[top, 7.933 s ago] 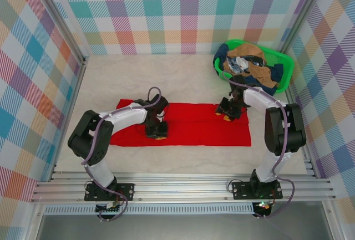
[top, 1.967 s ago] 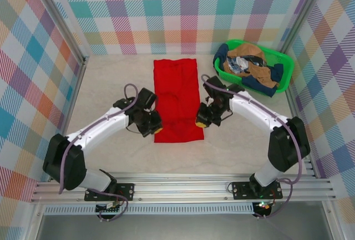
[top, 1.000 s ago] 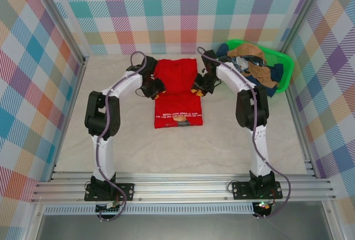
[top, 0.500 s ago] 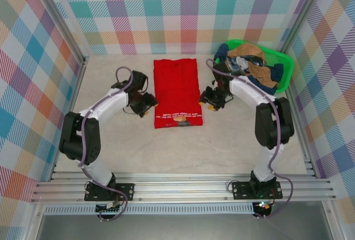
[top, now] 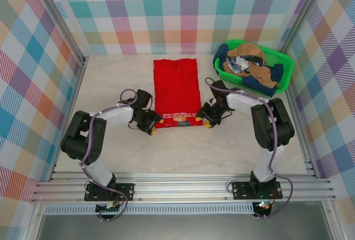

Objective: Fold and stack the t-shirts

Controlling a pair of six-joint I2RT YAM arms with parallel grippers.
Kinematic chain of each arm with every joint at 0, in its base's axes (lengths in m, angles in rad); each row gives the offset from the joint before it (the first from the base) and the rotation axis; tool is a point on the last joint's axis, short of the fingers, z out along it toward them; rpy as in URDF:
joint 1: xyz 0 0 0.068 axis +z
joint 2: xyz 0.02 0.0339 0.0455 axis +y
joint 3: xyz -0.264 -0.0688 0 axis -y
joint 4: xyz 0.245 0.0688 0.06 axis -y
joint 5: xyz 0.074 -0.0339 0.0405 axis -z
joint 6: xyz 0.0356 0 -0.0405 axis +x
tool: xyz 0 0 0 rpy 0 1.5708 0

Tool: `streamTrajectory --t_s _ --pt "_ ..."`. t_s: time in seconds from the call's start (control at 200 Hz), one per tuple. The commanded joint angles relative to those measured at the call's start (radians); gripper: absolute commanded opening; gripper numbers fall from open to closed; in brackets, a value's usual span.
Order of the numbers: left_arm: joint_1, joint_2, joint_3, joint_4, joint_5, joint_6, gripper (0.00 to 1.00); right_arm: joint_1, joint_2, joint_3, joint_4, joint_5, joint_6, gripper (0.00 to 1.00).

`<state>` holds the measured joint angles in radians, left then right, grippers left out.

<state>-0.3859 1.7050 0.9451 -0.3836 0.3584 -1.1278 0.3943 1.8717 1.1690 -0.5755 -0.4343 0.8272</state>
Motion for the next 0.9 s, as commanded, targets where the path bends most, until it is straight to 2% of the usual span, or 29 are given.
streamTrajectory --t_s 0.0,0.135,0.27,0.445,0.56,0.64,0.775,0.9 --pt "-0.007 0.040 0.009 0.037 0.008 -0.017 0.43 0.012 0.037 0.030 0.007 -0.037 0.030 0.41" --pt "-0.007 0.062 0.022 0.050 0.000 -0.005 0.25 0.027 0.050 0.025 -0.002 -0.017 0.043 0.40" --pt "-0.007 0.088 0.061 0.041 0.000 0.015 0.19 0.028 0.072 0.037 0.007 0.001 0.047 0.37" --pt "-0.007 0.101 0.105 0.022 -0.019 0.045 0.12 0.028 0.104 0.093 -0.005 0.006 0.033 0.21" --pt "-0.007 0.095 0.126 0.009 -0.039 0.065 0.00 0.031 0.094 0.100 0.008 0.011 0.036 0.10" --pt "-0.008 0.070 0.138 -0.037 -0.063 0.090 0.00 0.038 0.081 0.112 -0.022 0.022 0.027 0.00" --pt "-0.021 0.002 0.133 -0.167 -0.091 0.168 0.00 0.047 0.021 0.065 -0.069 0.043 0.005 0.00" --pt "-0.052 -0.070 0.073 -0.239 -0.046 0.230 0.00 0.065 -0.063 -0.020 -0.092 0.019 -0.018 0.00"
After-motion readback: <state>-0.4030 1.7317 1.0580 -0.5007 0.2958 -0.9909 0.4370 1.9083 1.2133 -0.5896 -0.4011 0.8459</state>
